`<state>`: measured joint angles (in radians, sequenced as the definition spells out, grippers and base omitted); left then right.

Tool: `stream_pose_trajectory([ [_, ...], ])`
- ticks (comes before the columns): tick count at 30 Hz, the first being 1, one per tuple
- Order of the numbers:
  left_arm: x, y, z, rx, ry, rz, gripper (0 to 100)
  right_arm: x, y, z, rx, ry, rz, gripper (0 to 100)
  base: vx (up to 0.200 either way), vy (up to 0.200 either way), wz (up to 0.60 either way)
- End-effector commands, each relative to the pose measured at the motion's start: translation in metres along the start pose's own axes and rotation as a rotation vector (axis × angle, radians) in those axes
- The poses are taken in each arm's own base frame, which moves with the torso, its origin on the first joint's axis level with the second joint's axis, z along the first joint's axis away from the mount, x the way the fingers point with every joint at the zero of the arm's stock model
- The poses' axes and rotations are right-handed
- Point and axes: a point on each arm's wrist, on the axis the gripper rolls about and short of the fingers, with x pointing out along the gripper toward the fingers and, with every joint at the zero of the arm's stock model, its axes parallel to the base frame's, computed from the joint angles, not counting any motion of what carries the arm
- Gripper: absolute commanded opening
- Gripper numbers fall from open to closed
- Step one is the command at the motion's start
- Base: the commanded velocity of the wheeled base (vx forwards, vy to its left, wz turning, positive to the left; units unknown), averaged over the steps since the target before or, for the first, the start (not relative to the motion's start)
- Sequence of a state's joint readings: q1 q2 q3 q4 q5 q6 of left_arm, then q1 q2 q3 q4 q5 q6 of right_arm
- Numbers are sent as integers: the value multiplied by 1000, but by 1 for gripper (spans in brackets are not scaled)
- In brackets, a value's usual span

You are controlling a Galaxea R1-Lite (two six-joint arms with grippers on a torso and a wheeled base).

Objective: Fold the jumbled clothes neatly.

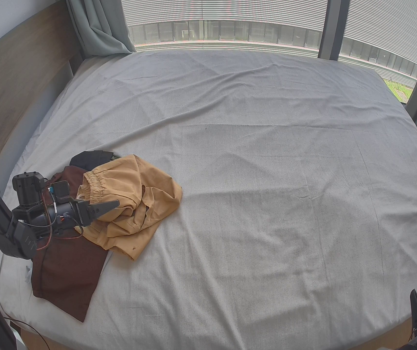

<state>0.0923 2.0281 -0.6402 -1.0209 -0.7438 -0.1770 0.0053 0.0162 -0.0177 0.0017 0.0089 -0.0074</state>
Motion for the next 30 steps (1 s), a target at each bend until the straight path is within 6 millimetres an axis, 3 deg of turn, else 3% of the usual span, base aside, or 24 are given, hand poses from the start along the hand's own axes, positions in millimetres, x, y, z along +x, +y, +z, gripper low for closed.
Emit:
stream_pose_trajectory([
  [1,7,2,-2,4,1,-9,100,0,0,-5,0,1,1,100,0,0,0],
  [16,13,4,-4,-6,2,-15,100,0,0,-5,0,1,1,100,0,0,0],
  [17,13,5,-4,-5,3,-14,0,0,0,-5,0,1,1,100,0,0,0],
  [30,13,7,-7,6,-16,-28,0,0,0,-5,0,1,1,100,0,0,0],
])
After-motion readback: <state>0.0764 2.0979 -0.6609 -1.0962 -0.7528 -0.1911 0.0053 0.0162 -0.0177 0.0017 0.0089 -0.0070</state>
